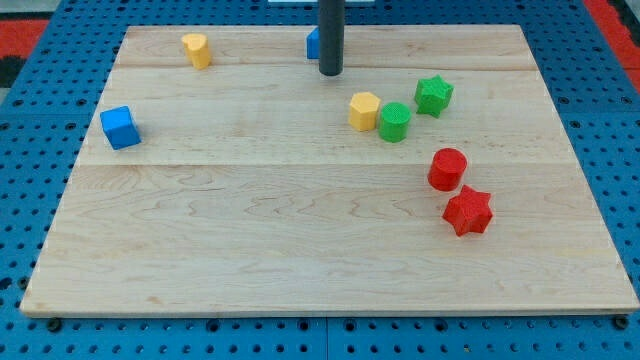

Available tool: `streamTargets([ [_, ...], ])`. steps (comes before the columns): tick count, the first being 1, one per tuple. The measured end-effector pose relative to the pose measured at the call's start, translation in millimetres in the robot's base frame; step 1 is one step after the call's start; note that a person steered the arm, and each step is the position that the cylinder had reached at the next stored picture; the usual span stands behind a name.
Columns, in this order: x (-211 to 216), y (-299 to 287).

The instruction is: Push the green star slightly up

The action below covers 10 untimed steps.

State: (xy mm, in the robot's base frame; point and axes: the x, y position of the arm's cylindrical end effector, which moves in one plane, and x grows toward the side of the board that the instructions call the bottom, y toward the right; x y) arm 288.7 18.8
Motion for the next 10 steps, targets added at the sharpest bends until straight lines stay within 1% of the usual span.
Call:
streamTargets([
  [1, 13.6, 27.3],
  [2, 15.3, 36.6],
  [3, 15.3, 36.6],
  [4, 4.2, 57.4],
  [5, -1.3, 114.5],
  [6, 5.8, 169.4],
  [7, 91.4, 202.3],
  [8, 96.8, 140.8],
  [10, 40.6, 122.3],
])
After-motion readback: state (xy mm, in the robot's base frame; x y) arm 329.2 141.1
